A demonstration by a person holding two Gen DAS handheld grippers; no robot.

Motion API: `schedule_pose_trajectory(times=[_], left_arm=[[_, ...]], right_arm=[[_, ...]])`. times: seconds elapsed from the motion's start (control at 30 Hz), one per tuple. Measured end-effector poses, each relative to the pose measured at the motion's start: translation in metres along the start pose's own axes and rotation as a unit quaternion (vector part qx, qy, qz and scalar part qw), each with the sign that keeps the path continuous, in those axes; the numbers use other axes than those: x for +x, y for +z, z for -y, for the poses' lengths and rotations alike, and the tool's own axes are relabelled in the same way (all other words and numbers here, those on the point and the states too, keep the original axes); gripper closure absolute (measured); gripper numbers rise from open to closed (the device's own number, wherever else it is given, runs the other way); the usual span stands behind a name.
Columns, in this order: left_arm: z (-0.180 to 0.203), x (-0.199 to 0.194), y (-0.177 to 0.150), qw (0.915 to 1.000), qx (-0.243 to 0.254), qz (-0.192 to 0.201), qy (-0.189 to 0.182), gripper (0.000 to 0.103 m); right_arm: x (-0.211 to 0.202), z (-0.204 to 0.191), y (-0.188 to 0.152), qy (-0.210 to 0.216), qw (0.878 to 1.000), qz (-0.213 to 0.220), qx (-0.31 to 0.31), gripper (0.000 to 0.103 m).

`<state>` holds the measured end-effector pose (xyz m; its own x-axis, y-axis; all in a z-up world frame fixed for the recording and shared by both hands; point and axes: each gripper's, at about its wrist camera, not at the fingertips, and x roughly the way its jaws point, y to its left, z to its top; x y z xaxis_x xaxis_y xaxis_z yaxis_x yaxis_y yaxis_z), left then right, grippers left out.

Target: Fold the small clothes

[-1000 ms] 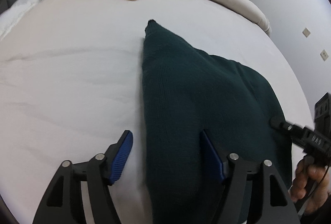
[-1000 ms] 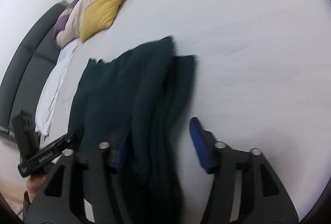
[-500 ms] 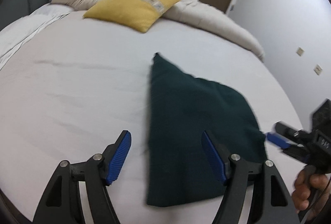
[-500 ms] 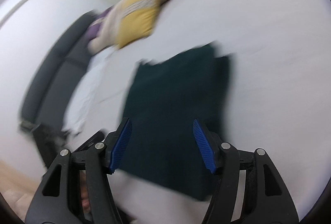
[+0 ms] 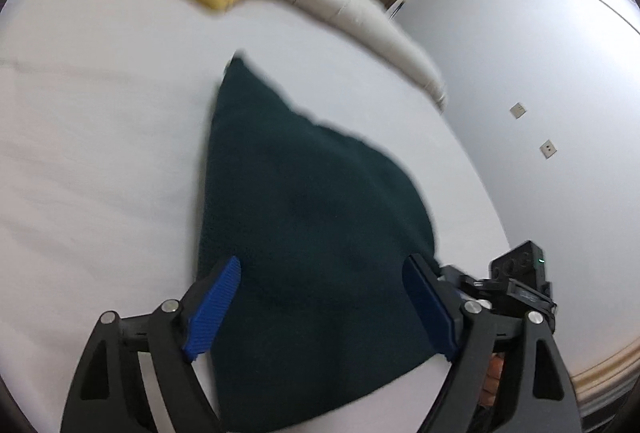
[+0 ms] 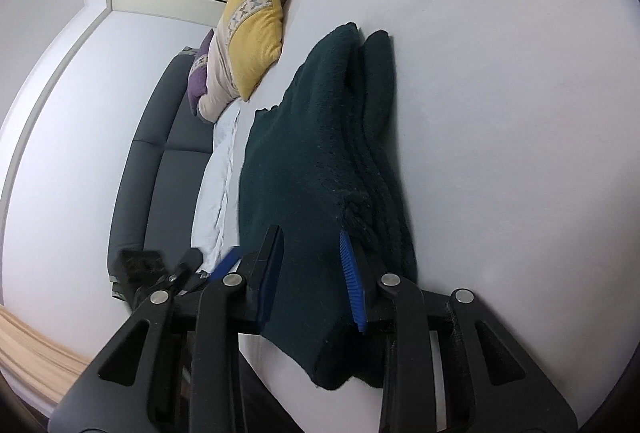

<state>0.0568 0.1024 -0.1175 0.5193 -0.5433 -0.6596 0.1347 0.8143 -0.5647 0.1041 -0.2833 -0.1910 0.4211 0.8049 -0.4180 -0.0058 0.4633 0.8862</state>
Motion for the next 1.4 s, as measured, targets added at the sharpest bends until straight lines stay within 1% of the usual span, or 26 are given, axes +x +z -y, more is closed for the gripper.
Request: schedule_pose_trajectory(times=[0.13,0.17,0.2,0.23,0.27,0.3,0.37,0.43,0.57,0.63,0.7,0.73,0.8,0.83,0.87,0.9,0.93,0.97,1.07,1.2,1.23,1.27,1.3,1.33,1.37,1.4], left_arm=[[-0.012,0.001,0.002,0.9998,-0.012,-0.005,-0.018,0.018],[-0.014,-0.001,0.002,0.9998,-0.012,-0.005,-0.016,0.018],[-0.017,-0.002,0.001,0.9999,-0.015,-0.006,0.000,0.016],[-0.023,0.000,0.000,0.9996,-0.022,-0.011,0.016,0.012],[-0.033,0.000,-0.003,0.9989,-0.038,-0.017,0.023,0.013],[-0.042,-0.005,-0.007,0.9980,-0.058,-0.016,0.017,0.016],[-0.045,-0.025,-0.012,0.9977,-0.068,0.006,0.001,0.017],[-0.034,-0.050,-0.016,0.9978,-0.051,0.040,-0.011,0.014],[-0.002,-0.083,-0.021,0.9960,-0.010,0.085,-0.024,0.007],[0.020,-0.098,-0.026,0.9932,0.019,0.112,-0.023,0.001],[0.047,-0.113,-0.034,0.9876,0.062,0.144,-0.014,0.000],[0.058,-0.118,-0.038,0.9848,0.080,0.153,-0.009,0.000],[0.081,-0.125,-0.046,0.9784,0.117,0.170,0.004,0.000],[0.088,-0.128,-0.048,0.9764,0.127,0.174,0.003,0.000],[0.097,-0.130,-0.052,0.9741,0.139,0.179,-0.001,0.000],[0.105,-0.133,-0.054,0.9721,0.145,0.185,-0.009,0.000],[0.108,-0.138,-0.056,0.9701,0.147,0.192,-0.018,0.000],[0.113,-0.143,-0.059,0.9682,0.148,0.200,-0.026,0.000],[0.123,-0.156,-0.062,0.9669,0.156,0.195,-0.053,0.000],[0.123,-0.161,-0.058,0.9746,0.125,0.176,-0.058,0.000],[0.125,-0.163,-0.059,0.9739,0.128,0.182,-0.045,0.000],[0.129,-0.163,-0.062,0.9709,0.139,0.194,-0.017,0.000],[0.133,-0.163,-0.066,0.9646,0.157,0.211,0.024,0.000],[0.141,-0.163,-0.074,0.9554,0.177,0.227,0.067,0.000],[0.143,-0.162,-0.077,0.9507,0.184,0.233,0.089,0.000],[0.144,-0.159,-0.079,0.9482,0.182,0.238,0.106,0.000]], right_arm=[[-0.003,-0.001,0.002,-0.002,1.000,0.003,-0.005,0.074],[-0.004,-0.002,0.001,-0.005,1.000,0.005,-0.009,0.074],[-0.008,-0.002,0.002,-0.010,1.000,0.009,-0.012,0.074],[-0.013,-0.001,0.002,-0.015,1.000,0.014,-0.012,0.070],[-0.021,-0.001,0.001,-0.042,0.999,0.022,-0.011,0.056],[-0.030,-0.004,0.002,-0.076,0.996,0.036,-0.011,0.056],[-0.049,-0.008,0.001,-0.080,0.995,0.055,-0.020,0.053],[-0.070,-0.017,-0.003,-0.084,0.993,0.078,-0.037,0.047],[-0.100,-0.044,-0.009,-0.088,0.986,0.119,-0.074,0.047],[-0.107,-0.061,-0.011,-0.093,0.982,0.133,-0.101,0.045],[-0.115,-0.088,-0.015,-0.104,0.973,0.154,-0.139,0.037],[-0.119,-0.098,-0.019,-0.109,0.968,0.165,-0.157,0.034],[-0.126,-0.124,-0.026,-0.121,0.954,0.190,-0.197,0.024],[-0.129,-0.135,-0.030,-0.125,0.948,0.199,-0.213,0.023],[-0.132,-0.145,-0.033,-0.127,0.943,0.209,-0.227,0.017],[-0.135,-0.154,-0.037,-0.126,0.938,0.217,-0.238,0.009],[-0.138,-0.162,-0.041,-0.123,0.935,0.224,-0.246,0.006],[-0.141,-0.169,-0.044,-0.119,0.932,0.233,-0.252,0.005],[-0.149,-0.185,-0.052,-0.122,0.924,0.248,-0.265,0.004],[-0.158,-0.195,-0.060,-0.124,0.922,0.256,-0.264,0.004],[-0.161,-0.197,-0.062,-0.128,0.919,0.263,-0.265,0.004],[-0.164,-0.200,-0.066,-0.136,0.913,0.273,-0.270,0.004],[-0.167,-0.203,-0.071,-0.147,0.905,0.285,-0.281,0.004],[-0.168,-0.207,-0.075,-0.160,0.895,0.295,-0.294,0.004],[-0.169,-0.210,-0.081,-0.175,0.884,0.306,-0.308,0.004],[-0.171,-0.215,-0.086,-0.186,0.876,0.312,-0.316,0.004]])
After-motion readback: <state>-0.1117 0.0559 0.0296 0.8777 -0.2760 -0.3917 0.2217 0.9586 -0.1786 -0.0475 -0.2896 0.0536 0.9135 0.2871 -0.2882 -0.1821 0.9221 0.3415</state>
